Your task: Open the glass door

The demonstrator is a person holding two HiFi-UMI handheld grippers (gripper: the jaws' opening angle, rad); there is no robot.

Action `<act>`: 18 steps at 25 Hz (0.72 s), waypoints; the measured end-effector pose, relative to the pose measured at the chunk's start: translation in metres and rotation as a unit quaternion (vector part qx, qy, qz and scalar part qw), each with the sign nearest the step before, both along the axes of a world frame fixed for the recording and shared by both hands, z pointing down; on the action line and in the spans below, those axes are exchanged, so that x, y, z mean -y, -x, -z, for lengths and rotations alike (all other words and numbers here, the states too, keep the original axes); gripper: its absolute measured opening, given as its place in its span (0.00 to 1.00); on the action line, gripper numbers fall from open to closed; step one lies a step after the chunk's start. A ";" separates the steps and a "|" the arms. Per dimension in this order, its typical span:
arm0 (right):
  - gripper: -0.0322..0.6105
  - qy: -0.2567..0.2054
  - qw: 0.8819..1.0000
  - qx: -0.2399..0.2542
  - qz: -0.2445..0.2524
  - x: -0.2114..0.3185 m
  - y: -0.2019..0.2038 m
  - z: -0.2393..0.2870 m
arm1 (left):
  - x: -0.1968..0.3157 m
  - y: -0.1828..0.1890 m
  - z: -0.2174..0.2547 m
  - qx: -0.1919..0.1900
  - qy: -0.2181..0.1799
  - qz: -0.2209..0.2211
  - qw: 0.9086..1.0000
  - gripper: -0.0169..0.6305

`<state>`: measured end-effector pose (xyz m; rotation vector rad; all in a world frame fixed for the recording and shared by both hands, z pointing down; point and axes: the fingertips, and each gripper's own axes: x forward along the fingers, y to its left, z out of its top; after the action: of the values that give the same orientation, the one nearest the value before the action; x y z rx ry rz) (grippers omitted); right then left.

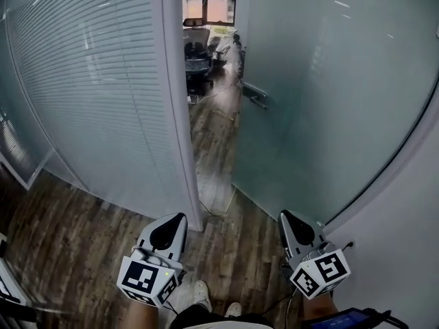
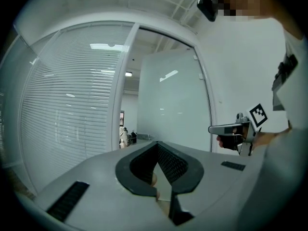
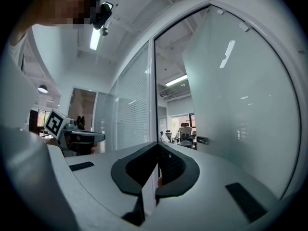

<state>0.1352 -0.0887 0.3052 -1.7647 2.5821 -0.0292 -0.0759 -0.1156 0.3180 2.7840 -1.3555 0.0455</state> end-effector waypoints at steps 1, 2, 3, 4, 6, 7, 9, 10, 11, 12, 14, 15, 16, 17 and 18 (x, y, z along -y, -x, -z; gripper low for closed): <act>0.05 0.002 1.000 -0.001 0.003 0.000 0.003 0.002 | -0.003 0.005 0.001 0.002 0.001 0.006 1.000 0.02; 0.05 0.003 1.000 -0.002 0.006 0.000 0.006 0.002 | -0.005 0.009 0.002 0.004 0.000 0.012 1.000 0.02; 0.05 0.005 1.000 -0.004 0.009 0.000 0.010 0.002 | -0.007 0.014 0.002 0.004 -0.001 0.016 1.000 0.02; 0.05 0.006 1.000 -0.005 0.012 -0.001 0.015 0.002 | -0.009 0.018 0.002 0.004 -0.002 0.019 1.000 0.02; 0.05 0.006 1.000 -0.007 0.017 -0.004 0.024 0.003 | -0.011 0.026 0.004 0.002 -0.008 0.025 1.000 0.02; 0.05 0.005 1.000 -0.008 0.019 -0.006 0.030 0.003 | -0.013 0.031 0.004 0.002 -0.013 0.027 1.000 0.02; 0.05 0.002 1.000 -0.009 0.020 -0.012 0.042 -0.001 | -0.020 0.040 0.000 0.001 -0.021 0.027 0.999 0.02; 0.05 0.001 1.000 -0.009 0.018 -0.016 0.048 -0.004 | -0.023 0.046 -0.005 0.000 -0.023 0.026 0.999 0.02; 0.05 0.000 1.000 -0.009 0.017 -0.018 0.055 -0.006 | -0.026 0.052 -0.010 0.000 -0.023 0.025 0.999 0.02; 0.05 -0.001 1.000 -0.008 0.016 -0.020 0.062 -0.007 | -0.029 0.058 -0.013 0.000 -0.022 0.025 0.999 0.02; 0.05 -0.001 1.000 -0.012 0.015 -0.021 0.076 -0.003 | -0.030 0.072 -0.012 0.001 -0.021 0.025 0.999 0.02; 0.05 -0.001 1.000 -0.014 0.014 -0.019 0.082 0.000 | -0.029 0.079 -0.009 0.000 -0.020 0.026 0.999 0.02; 0.05 0.000 1.000 -0.016 0.014 -0.016 0.087 0.004 | -0.027 0.084 -0.006 -0.001 -0.019 0.027 0.999 0.02; 0.05 0.000 1.000 -0.018 0.014 -0.014 0.090 0.008 | -0.025 0.087 -0.003 -0.001 -0.017 0.028 0.999 0.02; 0.05 0.001 1.000 -0.020 0.013 -0.012 0.093 0.011 | -0.024 0.090 0.000 -0.002 -0.015 0.029 0.999 0.02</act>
<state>0.0417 -0.0770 0.2945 -1.7497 2.6340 0.0017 -0.1663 -0.0921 0.3179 2.7661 -1.4459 0.0171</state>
